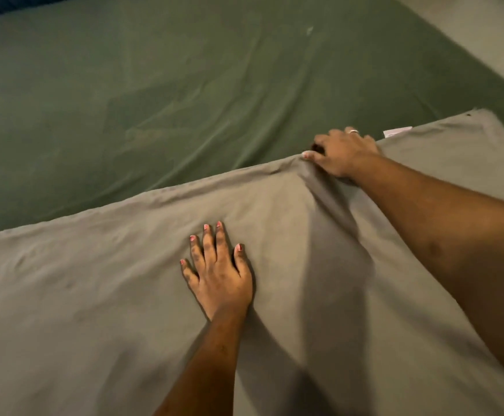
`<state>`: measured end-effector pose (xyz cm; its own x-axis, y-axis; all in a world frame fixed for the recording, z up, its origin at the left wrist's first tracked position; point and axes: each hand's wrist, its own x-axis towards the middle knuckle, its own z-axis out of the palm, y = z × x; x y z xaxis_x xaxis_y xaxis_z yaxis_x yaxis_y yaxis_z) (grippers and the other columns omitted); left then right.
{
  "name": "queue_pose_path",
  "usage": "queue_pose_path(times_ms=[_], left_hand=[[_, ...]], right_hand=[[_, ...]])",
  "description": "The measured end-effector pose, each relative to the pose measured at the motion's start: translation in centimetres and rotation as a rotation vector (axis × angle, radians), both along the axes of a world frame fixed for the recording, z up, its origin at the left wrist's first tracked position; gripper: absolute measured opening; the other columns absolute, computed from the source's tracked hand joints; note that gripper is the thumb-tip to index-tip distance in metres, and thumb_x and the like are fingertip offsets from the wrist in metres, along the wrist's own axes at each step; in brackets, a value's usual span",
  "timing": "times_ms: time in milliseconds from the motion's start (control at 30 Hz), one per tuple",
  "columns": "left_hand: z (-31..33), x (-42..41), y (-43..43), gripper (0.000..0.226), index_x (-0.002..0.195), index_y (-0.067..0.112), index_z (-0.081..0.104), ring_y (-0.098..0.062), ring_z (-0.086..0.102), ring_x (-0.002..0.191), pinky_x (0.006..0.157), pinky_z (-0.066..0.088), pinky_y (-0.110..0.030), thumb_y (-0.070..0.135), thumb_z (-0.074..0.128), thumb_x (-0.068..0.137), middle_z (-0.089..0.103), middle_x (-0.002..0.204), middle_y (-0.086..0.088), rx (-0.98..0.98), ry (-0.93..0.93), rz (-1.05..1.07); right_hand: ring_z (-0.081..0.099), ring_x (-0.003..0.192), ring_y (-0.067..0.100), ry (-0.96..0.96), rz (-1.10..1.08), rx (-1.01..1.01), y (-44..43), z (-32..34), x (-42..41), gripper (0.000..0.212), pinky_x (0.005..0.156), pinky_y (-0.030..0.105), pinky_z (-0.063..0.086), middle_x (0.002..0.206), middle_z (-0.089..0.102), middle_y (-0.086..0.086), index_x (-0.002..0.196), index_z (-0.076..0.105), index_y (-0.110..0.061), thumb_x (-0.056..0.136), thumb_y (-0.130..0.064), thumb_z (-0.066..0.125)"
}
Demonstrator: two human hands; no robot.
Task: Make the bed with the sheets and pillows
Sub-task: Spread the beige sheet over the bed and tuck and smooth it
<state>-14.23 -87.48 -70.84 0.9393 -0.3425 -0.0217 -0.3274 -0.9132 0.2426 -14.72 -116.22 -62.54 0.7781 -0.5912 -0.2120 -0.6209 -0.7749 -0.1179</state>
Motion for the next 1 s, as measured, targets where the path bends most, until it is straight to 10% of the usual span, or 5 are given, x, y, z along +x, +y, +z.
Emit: queue_pose_path(times_ms=[467, 667, 833, 1000], left_hand=[[3.2, -2.6, -8.5, 0.068, 0.153, 0.022, 0.001, -0.035, -0.006, 0.146, 0.111, 0.004, -0.062, 0.055, 0.021, 0.097, -0.004, 0.161, -0.006, 0.107, 0.179, -0.069], [4.2, -7.9, -16.4, 0.071, 0.151, 0.040, -0.002, -0.027, -0.012, 0.147, 0.109, -0.003, -0.066, 0.068, 0.023, 0.091, -0.007, 0.161, 0.004, 0.007, 0.189, -0.343], [2.6, -8.8, -17.8, 0.072, 0.149, 0.045, -0.001, -0.025, -0.013, 0.147, 0.107, -0.010, -0.068, 0.075, 0.018, 0.086, -0.007, 0.161, 0.004, 0.046, 0.117, -0.410], [2.2, -9.0, -17.7, 0.072, 0.149, 0.046, 0.000, -0.024, -0.010, 0.147, 0.108, -0.009, -0.066, 0.076, 0.015, 0.085, -0.004, 0.161, 0.005, 0.028, 0.070, -0.394]], right_hand=[[0.045, 0.127, 0.028, 0.431, 0.061, -0.130, -7.4, 2.5, -8.5, 0.063, 0.104, 0.047, 0.031, 0.131, 0.055, 0.001, 0.125, 0.055, -0.033, 0.076, -0.072, 0.057], [0.046, 0.128, 0.027, 0.371, 0.140, -0.524, -9.5, 5.1, -9.0, 0.031, 0.113, 0.057, -0.008, 0.116, 0.066, 0.003, 0.117, 0.059, -0.032, 0.091, -0.048, 0.053], [0.032, 0.134, 0.031, 0.287, 0.019, -0.549, -9.9, 2.0, -11.6, 0.027, 0.109, 0.064, -0.009, 0.119, 0.060, 0.006, 0.119, 0.053, -0.024, 0.099, -0.018, 0.037], [0.020, 0.139, 0.034, 0.308, -0.151, -0.384, -14.2, 3.6, -15.3, 0.054, 0.108, 0.070, -0.002, 0.131, 0.043, 0.005, 0.125, 0.059, -0.028, 0.082, -0.060, 0.057]])
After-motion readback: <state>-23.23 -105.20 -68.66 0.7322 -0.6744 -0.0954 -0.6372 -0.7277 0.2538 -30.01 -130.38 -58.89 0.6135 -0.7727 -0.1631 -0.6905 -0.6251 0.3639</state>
